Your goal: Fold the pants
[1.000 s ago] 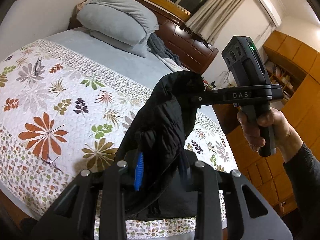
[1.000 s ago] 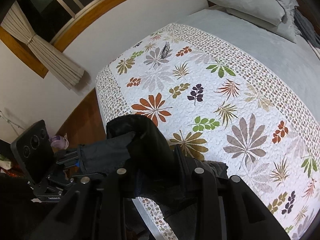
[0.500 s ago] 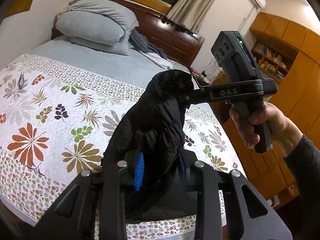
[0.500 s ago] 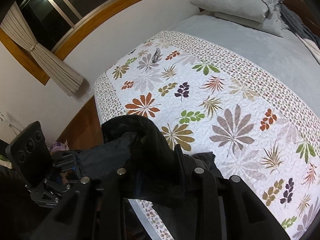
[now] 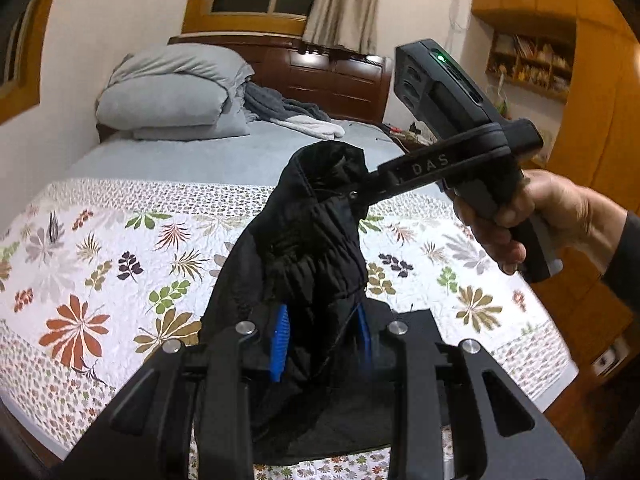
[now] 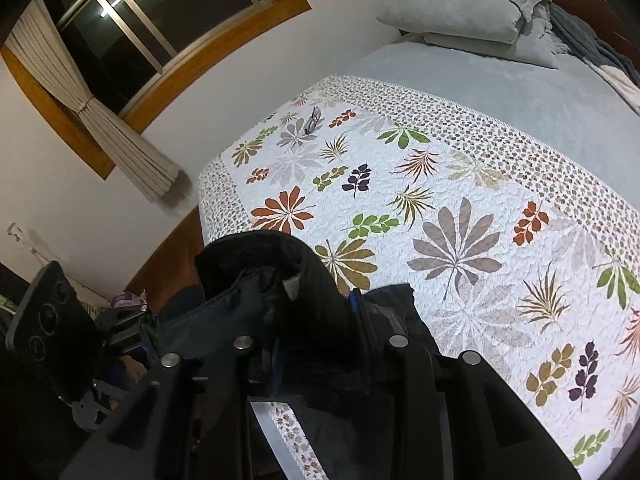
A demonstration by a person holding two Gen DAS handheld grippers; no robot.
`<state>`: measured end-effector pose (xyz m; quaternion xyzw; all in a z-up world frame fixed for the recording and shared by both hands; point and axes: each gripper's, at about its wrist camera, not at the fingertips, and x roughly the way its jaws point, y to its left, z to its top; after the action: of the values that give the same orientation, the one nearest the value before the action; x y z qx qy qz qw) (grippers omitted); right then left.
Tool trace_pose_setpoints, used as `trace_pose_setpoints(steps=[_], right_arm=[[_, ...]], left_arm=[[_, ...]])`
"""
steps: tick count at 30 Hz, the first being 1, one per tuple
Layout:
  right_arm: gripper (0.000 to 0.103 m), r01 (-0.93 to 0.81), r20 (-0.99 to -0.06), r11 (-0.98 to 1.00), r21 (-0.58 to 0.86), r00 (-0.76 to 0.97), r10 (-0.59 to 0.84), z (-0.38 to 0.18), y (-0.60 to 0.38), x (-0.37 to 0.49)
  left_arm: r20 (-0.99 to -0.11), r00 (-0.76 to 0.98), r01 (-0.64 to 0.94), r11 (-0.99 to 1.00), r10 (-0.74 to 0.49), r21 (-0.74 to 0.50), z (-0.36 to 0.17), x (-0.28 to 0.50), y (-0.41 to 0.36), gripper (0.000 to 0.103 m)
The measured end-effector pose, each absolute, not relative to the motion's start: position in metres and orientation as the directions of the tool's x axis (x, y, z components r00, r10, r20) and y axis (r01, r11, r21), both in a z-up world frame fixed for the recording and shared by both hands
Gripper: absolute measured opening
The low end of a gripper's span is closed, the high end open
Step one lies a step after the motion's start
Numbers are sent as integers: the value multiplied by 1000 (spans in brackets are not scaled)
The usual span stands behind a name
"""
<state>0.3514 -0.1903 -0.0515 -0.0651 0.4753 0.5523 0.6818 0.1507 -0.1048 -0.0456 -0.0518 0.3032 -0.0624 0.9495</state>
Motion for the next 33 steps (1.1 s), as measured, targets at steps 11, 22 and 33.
trace_pose_setpoints(steps=[11,22,33], right_arm=[[30,-791,-666,379,481,-49,744,-106,-266,355],[30,-765,-692,423,485,-40,721,-157,-322,356],[32,-724,-712,476,498,-28,702,-203,-365,359]], left_arm=[[-628,765,179,984,-143,-6,-90,158,-180,26],[-725,652,236,968,-221,-83,-144,169,-223,26],[-766,546,248,938,-341,-241,-188,180,-237,26]])
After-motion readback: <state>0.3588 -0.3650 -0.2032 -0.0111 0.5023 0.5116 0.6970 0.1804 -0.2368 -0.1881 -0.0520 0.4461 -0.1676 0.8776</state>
